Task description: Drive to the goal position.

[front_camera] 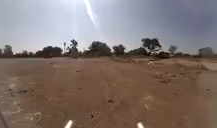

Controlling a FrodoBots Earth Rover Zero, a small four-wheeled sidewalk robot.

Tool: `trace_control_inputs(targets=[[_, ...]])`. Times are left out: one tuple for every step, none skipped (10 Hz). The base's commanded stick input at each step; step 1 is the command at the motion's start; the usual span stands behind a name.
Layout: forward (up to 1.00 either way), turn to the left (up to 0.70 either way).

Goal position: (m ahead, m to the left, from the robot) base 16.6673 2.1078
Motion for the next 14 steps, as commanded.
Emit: trace_control_inputs(targets=[[0.5,0.0],[0.5,0.0],[0.5,0.0],[0.5,0.0],[0.5,0.0],[0.5,0.0],[0.5,0.0],[0.5,0.0],[0.5,0.0],[0.5,0.0],[0.5,0.0],[0.5,0.0],[0.5,0.0],[0.5,0.0]])
